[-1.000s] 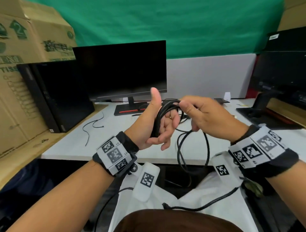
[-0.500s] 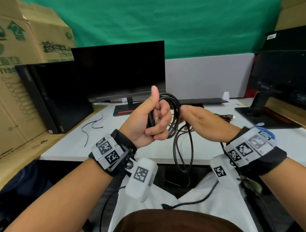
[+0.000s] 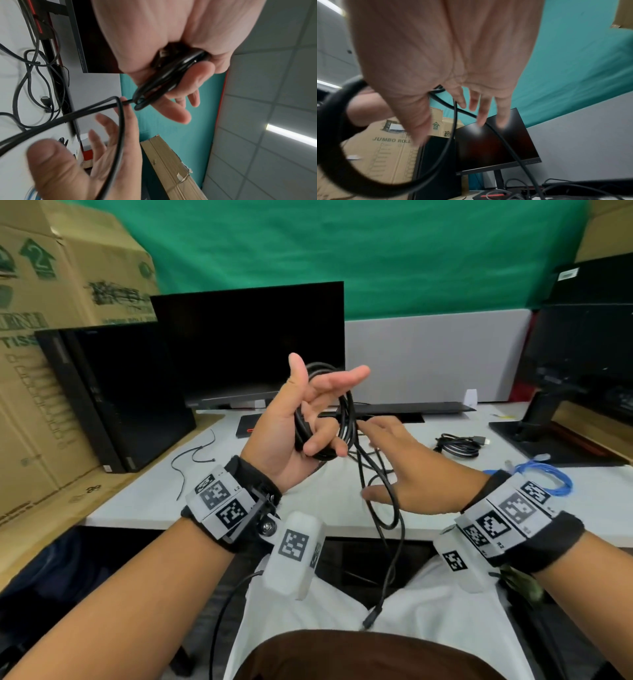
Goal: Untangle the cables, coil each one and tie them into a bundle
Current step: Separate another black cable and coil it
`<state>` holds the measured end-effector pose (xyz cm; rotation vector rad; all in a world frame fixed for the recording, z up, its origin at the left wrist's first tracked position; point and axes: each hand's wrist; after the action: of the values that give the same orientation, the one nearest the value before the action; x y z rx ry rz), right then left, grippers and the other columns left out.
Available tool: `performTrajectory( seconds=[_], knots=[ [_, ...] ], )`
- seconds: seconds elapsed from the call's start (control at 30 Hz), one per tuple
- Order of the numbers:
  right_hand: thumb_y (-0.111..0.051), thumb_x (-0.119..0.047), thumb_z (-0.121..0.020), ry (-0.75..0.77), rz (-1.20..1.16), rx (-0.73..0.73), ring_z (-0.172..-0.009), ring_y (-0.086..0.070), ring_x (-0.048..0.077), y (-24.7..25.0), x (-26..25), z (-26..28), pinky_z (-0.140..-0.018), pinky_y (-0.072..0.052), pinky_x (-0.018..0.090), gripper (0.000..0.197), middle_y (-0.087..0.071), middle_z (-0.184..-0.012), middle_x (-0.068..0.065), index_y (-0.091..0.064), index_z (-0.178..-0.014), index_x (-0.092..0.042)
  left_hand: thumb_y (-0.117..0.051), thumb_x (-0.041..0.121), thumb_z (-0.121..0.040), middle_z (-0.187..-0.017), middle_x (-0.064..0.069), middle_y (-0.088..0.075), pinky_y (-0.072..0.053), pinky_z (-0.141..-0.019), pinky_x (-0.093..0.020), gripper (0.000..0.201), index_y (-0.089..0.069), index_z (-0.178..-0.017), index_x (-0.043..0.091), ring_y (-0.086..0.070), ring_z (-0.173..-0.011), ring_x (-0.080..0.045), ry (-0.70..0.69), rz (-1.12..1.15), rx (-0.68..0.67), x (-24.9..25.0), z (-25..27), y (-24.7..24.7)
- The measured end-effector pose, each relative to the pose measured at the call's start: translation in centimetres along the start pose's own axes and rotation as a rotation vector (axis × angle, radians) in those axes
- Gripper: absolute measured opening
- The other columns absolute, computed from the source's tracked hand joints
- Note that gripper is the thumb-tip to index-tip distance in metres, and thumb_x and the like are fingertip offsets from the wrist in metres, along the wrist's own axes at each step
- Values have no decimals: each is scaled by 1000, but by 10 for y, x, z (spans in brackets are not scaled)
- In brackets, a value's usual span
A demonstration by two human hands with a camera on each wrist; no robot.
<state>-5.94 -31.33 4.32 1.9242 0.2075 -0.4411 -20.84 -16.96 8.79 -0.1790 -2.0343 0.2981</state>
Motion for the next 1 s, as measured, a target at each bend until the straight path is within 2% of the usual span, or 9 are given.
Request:
performTrajectory(
  seconds=[0.1,0.2,0.27,0.37,0.5,0.6,0.73,0.83,1.0],
  knots=[
    [-69,-66,-76,53,-149,-48,-125,-50,6,2,-9,2,-103,-45,30,93,-43,-145,-12,-18,-151,-43,-20,58,-102,-145,-4,-56,-53,-51,-27,68,-68,-113,11,-32,-34,-6,-21,-14,36,4,0,6],
    [-48,-56,-90,132,-256,130,-114,-58,3,10,-18,3,-96,-50,27,57,-57,-133,-5,-45,-141,-31,-28,55,-102,-134,-2,-64,-53,-50,-30,63,-68,-115,9,-32,-34,-10,-47,-291,125,2,-2,13],
    [-41,-43,-96,197,-353,282,-100,-63,0,21,-26,2,-86,-51,19,38,-68,-115,-4,-62,-123,-25,-36,51,-103,-103,-12,-75,-53,-51,-33,52,-71,-114,14,-34,-34,-15,-67,-570,186,-4,-2,16],
    [-43,-40,-99,217,-427,287,-97,-70,7,41,-34,6,-82,-56,25,33,-76,-102,-3,-72,-106,-25,-48,41,-103,-44,-9,-49,-50,-47,-28,32,-76,-89,37,-43,-35,-20,-52,-839,213,-14,1,18],
    [-63,-32,-91,166,-393,116,-94,-73,14,64,-28,13,-84,-58,26,21,-78,-96,-2,-75,-103,-20,-59,48,-96,-52,-13,-52,-36,-39,-22,43,-63,-64,19,-40,-37,-12,31,-993,133,-14,1,27],
    [-60,-16,-90,47,-571,150,-99,-73,28,86,-10,17,-80,-61,38,26,-76,-106,8,-69,-115,-11,-58,55,-93,-54,-9,-52,-34,-40,-23,55,-52,-57,13,-38,-39,-16,84,-975,224,-8,-1,34],
    [-60,-51,-89,-115,-893,76,-85,-74,35,113,5,24,-70,-62,39,48,-70,-117,17,-67,-121,-16,-57,58,-92,-56,-18,-51,-33,-41,-24,63,-51,-58,5,-36,-39,-21,114,-943,324,-10,-4,35],
    [-65,-35,-92,-85,-360,146,-66,-69,21,111,5,23,-64,-58,26,18,-76,-97,1,-72,-108,-36,-55,51,-97,-61,-15,-65,-31,-37,-20,54,-62,-60,12,-30,-31,-18,217,-785,226,-7,-5,32],
    [-59,5,-91,-53,177,139,-96,-61,20,99,0,19,-92,-46,35,52,-68,-97,-11,-68,-71,-41,-52,53,-93,-82,-21,-74,-34,-38,-21,51,-72,-79,8,-24,-25,-9,328,-429,18,9,0,36]
  ],
)
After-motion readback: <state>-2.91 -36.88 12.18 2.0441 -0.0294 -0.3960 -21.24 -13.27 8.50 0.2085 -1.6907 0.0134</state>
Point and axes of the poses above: each hand's wrist, its own z-axis away from the middle knuckle, its own y-axis out of the back of the hand, x = y × z
